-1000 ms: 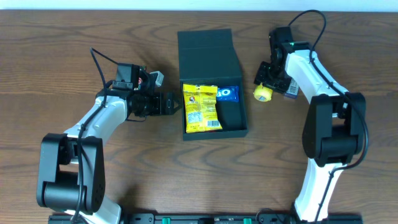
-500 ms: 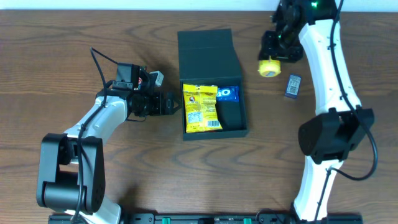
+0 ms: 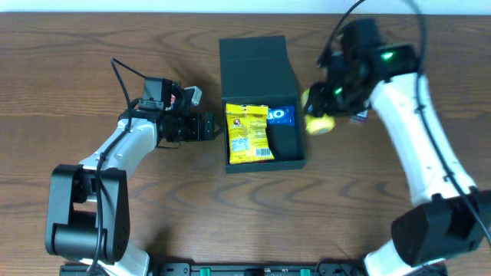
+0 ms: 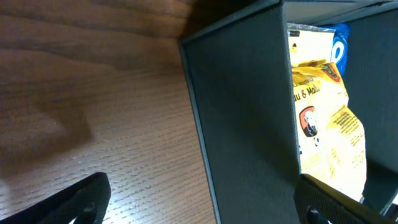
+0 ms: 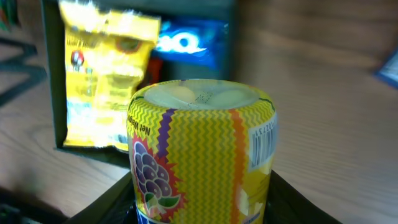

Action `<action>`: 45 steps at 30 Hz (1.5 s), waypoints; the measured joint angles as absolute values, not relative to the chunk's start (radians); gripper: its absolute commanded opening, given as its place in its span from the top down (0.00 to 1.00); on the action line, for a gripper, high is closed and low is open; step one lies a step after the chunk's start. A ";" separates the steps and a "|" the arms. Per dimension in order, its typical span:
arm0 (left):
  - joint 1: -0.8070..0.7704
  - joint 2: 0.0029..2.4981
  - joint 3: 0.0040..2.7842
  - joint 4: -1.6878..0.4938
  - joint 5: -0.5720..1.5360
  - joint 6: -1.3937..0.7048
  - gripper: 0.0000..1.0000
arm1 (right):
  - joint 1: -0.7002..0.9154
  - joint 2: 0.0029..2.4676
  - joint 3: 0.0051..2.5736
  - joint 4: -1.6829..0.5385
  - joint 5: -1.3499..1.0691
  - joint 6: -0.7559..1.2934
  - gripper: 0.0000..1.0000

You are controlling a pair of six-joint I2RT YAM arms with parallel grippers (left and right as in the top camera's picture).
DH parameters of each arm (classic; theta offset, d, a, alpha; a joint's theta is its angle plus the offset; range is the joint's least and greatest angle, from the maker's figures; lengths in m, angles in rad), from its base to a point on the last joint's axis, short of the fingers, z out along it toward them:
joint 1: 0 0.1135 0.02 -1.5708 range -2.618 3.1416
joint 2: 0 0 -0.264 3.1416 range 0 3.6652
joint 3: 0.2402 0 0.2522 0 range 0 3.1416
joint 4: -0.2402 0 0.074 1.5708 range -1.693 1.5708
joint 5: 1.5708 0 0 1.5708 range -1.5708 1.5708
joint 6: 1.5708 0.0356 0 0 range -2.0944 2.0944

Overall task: Pack container
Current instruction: 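Carry the Mentos roll into the box's right side and release, then withdraw the right gripper from the box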

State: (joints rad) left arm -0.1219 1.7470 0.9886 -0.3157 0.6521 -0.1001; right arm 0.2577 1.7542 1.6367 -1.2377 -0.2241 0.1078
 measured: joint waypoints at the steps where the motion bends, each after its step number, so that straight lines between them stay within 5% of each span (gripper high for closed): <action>1: -0.121 1.747 0.989 -0.315 0.651 -0.101 0.05 | 0.289 1.760 1.608 -1.212 -0.225 0.107 0.54; 18: -0.121 1.747 0.989 -0.325 0.651 -0.100 0.05 | 0.418 1.870 1.416 -0.958 -0.206 0.222 0.55; 22: -0.121 1.747 0.989 -0.326 0.651 -0.100 0.05 | 0.418 1.887 1.416 -0.954 -0.205 0.254 0.18; 27: -0.121 1.747 0.989 -0.326 0.651 -0.101 0.05 | 0.418 1.888 1.416 -0.941 -0.211 0.271 0.14; 32: -0.121 1.747 0.989 -0.326 0.651 -0.101 0.05 | 0.414 1.889 1.447 -0.965 -0.250 0.278 0.24; 35: -0.121 1.747 0.989 -0.326 0.651 -0.101 0.05 | 0.400 1.890 1.520 -1.003 -0.273 0.274 0.40; 37: -0.121 1.747 0.989 -0.326 0.651 -0.101 0.04 | 0.375 1.889 1.597 -1.021 -0.280 0.260 0.89; 38: -0.121 1.747 0.989 -0.326 0.651 -0.100 0.03 | 0.365 1.887 1.618 -1.024 -0.278 0.252 0.99; 42: -0.121 1.747 0.989 -0.327 0.651 -0.100 0.00 | 0.324 1.875 1.654 -1.077 -0.196 0.250 0.98; 45: -0.121 1.747 0.989 -0.327 0.651 -0.101 0.27 | 0.299 1.875 1.644 -1.091 -0.097 0.261 0.99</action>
State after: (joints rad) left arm -0.1215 1.7470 0.9886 -0.3275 0.6510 -0.1009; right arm 0.2985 1.8748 1.6440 -1.0908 -0.0975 0.2611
